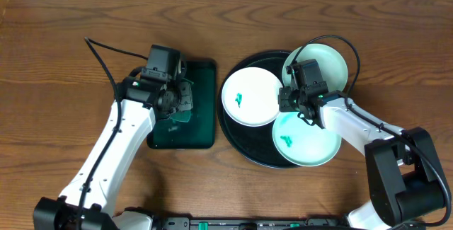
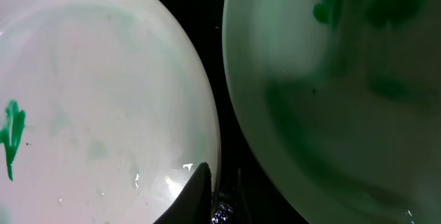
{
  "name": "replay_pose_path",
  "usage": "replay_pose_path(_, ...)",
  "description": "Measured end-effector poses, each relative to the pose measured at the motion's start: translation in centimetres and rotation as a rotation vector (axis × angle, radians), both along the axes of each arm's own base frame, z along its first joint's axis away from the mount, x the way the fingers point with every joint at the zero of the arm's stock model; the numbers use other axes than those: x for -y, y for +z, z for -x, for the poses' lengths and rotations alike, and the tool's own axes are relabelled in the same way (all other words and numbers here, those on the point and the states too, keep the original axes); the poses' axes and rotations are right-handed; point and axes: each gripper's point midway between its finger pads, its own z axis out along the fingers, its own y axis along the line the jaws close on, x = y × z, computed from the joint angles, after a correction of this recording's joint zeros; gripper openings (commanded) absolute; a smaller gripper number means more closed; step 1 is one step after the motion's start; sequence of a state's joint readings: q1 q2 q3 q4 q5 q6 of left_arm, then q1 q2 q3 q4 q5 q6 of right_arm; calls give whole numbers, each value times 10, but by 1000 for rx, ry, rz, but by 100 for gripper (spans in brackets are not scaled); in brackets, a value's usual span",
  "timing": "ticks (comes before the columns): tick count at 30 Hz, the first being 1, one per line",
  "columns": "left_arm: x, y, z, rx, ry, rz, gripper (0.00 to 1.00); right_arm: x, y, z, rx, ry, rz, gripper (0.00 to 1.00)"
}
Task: Clean dirty plates on tray and stack at the side
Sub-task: 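Lift the green sponge with the left gripper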
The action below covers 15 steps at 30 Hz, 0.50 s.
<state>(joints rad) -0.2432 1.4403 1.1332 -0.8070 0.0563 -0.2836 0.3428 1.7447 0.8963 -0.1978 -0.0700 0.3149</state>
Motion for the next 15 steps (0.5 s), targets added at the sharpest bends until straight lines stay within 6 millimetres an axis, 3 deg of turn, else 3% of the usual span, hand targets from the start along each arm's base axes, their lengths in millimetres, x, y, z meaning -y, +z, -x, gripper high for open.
replay_pose_path(7,0,26,-14,3,8,-20,7,0,-1,1,-5,0,2,11)
replay_pose_path(11,-1,13,-17,-37,11,-38,7,1,-2,3,-12,0,4,9)
replay_pose_path(15,-1,-4,-19,-88,18,-49,7,1,-2,3,-14,2,2,1)
